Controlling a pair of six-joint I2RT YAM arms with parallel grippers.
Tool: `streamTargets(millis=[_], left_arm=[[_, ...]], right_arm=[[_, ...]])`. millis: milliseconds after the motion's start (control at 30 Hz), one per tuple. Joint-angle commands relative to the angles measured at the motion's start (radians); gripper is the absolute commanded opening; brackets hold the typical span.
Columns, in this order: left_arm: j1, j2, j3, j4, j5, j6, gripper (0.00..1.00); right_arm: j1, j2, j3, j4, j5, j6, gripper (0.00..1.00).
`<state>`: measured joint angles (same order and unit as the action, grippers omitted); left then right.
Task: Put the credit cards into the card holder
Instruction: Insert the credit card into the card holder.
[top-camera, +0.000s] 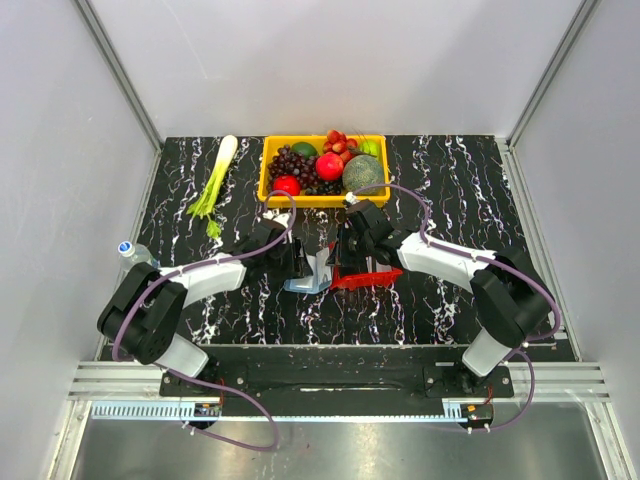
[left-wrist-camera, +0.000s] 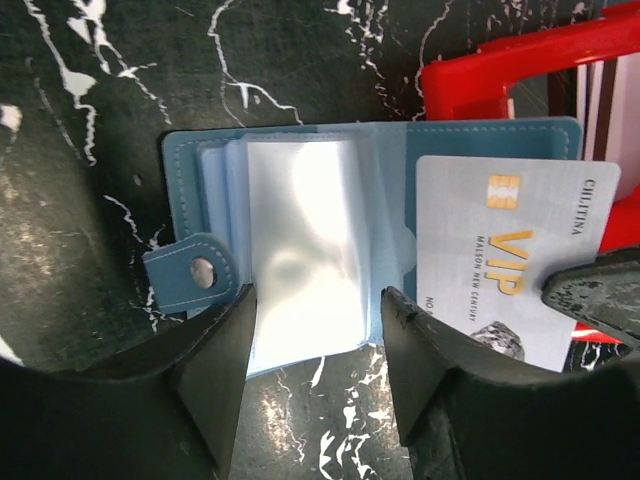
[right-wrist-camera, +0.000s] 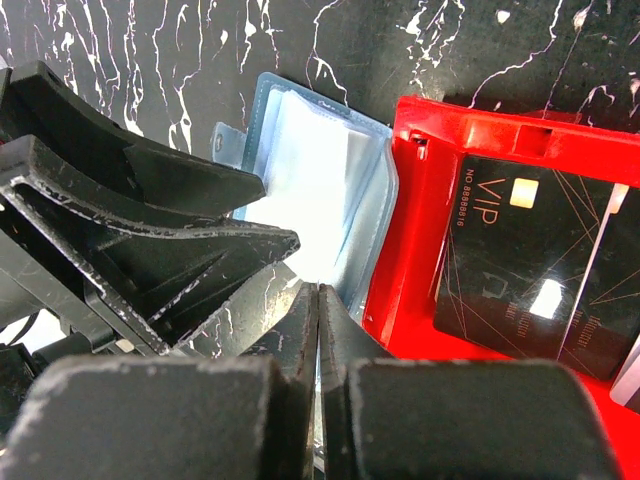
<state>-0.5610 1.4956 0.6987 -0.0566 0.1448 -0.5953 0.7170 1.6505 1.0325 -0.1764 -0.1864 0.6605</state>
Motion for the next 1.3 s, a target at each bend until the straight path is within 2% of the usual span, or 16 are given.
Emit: streamTargets(millis=[0, 133, 300, 400, 567, 933, 1267], left_arm=[[-0.01, 0.003, 0.022, 0.052, 0.079, 0.0, 0.56], [-0.008, 0.005, 0.018, 0.132, 0.153, -0.026, 0.52], [-0.011, 0.021, 0.025, 0.155, 0.18, -0.034, 0.52], [-0.01, -0.001, 0.018, 0.127, 0.119, -0.049, 0.52], [-0.011, -0.052, 0.039, 0.003, -0.037, 0.0, 0.6], [-0.013, 0.005, 0.067, -0.034, -0.071, 0.003, 0.61], [-0.016, 0.025, 0.062, 0.011, -0.008, -0.003, 0.61]], right_arm=[[-0.002, -0.026, -0.006, 0.032, 0.004, 0.007, 0.0], [-0.002, -0.034, -0.009, 0.015, 0.044, 0.008, 0.0], [-0.002, -0.044, -0.017, 0.006, 0.067, 0.014, 0.0], [-0.002, -0.057, -0.022, 0.002, 0.088, 0.01, 0.0], [-0.004, -0.043, -0.017, 0.009, 0.062, 0.01, 0.0], [-0.002, -0.052, -0.026, 0.014, 0.054, 0.008, 0.0], [-0.004, -0.049, -0.028, 0.017, 0.05, 0.01, 0.0]])
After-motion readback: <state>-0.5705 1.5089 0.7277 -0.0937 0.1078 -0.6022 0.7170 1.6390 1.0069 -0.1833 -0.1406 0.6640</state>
